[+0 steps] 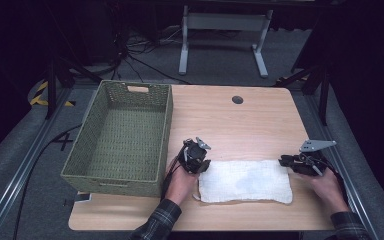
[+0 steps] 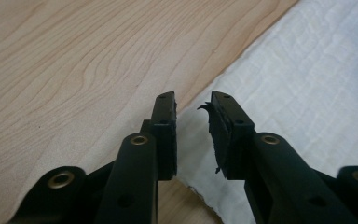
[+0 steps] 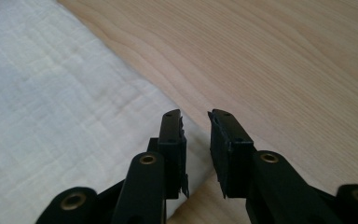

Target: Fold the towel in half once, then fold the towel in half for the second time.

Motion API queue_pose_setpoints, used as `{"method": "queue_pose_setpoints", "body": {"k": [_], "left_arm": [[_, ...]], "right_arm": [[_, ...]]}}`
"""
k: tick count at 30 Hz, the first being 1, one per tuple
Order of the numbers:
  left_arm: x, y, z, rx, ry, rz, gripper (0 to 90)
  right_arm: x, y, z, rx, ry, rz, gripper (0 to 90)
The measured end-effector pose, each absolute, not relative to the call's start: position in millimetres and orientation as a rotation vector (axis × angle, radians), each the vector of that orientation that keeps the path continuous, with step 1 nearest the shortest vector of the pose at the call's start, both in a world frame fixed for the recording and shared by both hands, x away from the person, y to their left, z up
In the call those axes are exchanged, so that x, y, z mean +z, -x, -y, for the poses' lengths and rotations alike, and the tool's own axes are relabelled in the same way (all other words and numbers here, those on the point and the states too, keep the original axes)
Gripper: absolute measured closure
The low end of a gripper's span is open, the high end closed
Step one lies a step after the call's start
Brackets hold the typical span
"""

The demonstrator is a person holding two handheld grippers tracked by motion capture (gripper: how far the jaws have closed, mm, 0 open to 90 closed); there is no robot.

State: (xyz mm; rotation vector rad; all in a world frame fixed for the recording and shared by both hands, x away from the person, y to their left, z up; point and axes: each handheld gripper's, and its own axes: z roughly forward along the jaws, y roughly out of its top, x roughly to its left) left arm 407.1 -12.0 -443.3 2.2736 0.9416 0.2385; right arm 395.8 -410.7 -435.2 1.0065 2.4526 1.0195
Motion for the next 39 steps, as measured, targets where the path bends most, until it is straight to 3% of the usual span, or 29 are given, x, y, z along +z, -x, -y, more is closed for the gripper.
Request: {"method": "queue_pose_setpoints", "body": {"k": [4, 13, 20, 39], "left_arm": [[-446.6, -408.8, 11.5, 0.251, -2.284, -0.962, 64.0], [-453.5, -411.8, 9.9, 0.257, -2.312, -0.974, 62.8], [-452.5, -410.3, 11.1, 0.213, -2.338, -0.914, 83.5], [-436.2, -408.5, 6.3, 0.257, -2.196, -0.926, 85.5]], "right_arm": [[-438.8, -403.3, 414.7, 1.012, -1.032, -2.46, 69.5], [-449.8, -409.2, 414.5, 0.976, -1.066, -2.498, 70.5], [-450.4, -408.1, 413.7, 1.007, -1.06, -2.521, 84.5], [-431.8, -412.0, 428.1, 1.055, -1.057, -2.39, 86.6]]}}
